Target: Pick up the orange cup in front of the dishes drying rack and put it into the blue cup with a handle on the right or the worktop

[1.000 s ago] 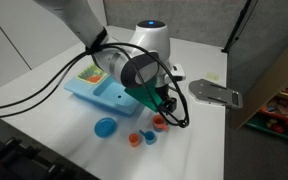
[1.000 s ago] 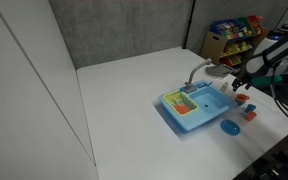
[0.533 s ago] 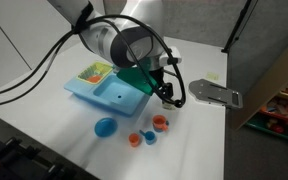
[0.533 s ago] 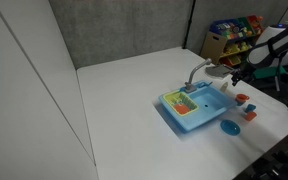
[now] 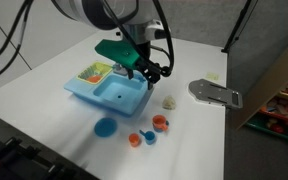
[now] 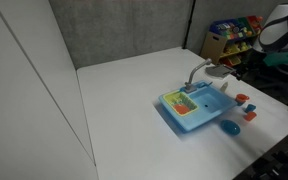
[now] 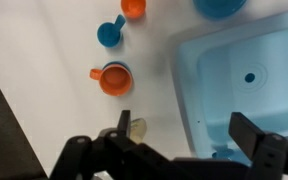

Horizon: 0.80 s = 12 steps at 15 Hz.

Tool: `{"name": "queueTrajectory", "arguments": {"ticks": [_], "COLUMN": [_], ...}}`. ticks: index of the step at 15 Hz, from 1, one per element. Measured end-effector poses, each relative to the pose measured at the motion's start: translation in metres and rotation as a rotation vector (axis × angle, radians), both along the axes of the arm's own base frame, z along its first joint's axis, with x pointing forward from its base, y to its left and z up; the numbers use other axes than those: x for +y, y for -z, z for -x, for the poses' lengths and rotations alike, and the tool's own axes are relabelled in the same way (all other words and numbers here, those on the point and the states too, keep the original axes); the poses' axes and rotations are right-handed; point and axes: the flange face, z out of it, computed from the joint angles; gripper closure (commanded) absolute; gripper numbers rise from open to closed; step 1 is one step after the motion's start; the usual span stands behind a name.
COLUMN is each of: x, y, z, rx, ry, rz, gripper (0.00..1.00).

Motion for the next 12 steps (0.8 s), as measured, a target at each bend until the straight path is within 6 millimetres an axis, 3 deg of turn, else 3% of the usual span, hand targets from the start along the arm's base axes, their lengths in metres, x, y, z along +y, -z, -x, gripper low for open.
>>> {"name": "queueTrajectory", "arguments": {"ticks": [12], "x": [0.088], "y": [-0.118], "z": [0.016], "rx": [0.115], "ry": [-0.121], "rz": [-0.08], "gripper": [0.0]}}
